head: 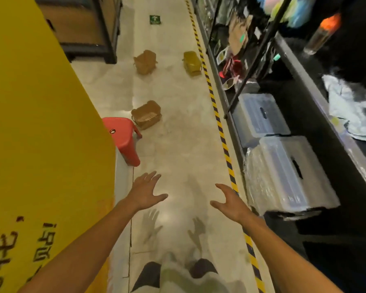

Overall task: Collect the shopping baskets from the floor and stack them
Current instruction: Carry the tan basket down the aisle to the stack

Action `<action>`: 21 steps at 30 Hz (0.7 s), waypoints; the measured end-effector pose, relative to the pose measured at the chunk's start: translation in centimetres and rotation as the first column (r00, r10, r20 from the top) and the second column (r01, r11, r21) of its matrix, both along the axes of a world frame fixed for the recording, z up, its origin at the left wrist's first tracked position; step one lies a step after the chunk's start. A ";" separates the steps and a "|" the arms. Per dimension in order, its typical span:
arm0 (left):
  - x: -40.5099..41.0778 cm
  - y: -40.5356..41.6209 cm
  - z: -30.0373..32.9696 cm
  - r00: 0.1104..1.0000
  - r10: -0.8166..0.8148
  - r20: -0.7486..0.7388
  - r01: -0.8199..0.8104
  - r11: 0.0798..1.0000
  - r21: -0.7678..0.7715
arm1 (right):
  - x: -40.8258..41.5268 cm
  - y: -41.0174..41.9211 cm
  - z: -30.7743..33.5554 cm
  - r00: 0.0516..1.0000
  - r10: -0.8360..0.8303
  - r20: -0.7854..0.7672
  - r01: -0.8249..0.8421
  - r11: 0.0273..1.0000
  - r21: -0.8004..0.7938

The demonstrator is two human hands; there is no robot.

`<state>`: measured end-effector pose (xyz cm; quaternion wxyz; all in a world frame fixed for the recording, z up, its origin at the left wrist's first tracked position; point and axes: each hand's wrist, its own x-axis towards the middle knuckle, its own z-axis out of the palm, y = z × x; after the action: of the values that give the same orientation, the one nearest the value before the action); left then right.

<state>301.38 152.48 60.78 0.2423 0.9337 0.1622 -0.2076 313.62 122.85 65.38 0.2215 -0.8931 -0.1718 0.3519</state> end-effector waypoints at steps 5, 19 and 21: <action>2.7 5.3 -1.6 0.995 0.085 -0.043 -0.085 0.996 -0.004 | 6.5 7.7 -2.3 0.991 0.131 -0.010 -0.131 0.991 -0.006; 27.0 22.9 -7.4 0.964 0.211 -0.164 -0.214 0.977 -0.005 | 35.5 28.3 -10.0 0.949 0.272 -0.158 -0.285 0.956 -0.071; 30.5 25.7 -7.3 0.964 0.217 -0.151 -0.218 0.976 0.010 | 39.4 31.6 -9.8 0.947 0.279 -0.157 -0.293 0.953 -0.072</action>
<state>331.84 178.20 53.51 0.2535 0.8911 0.2809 -0.2504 353.01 154.49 55.57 0.1375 -0.8402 -0.2661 0.4521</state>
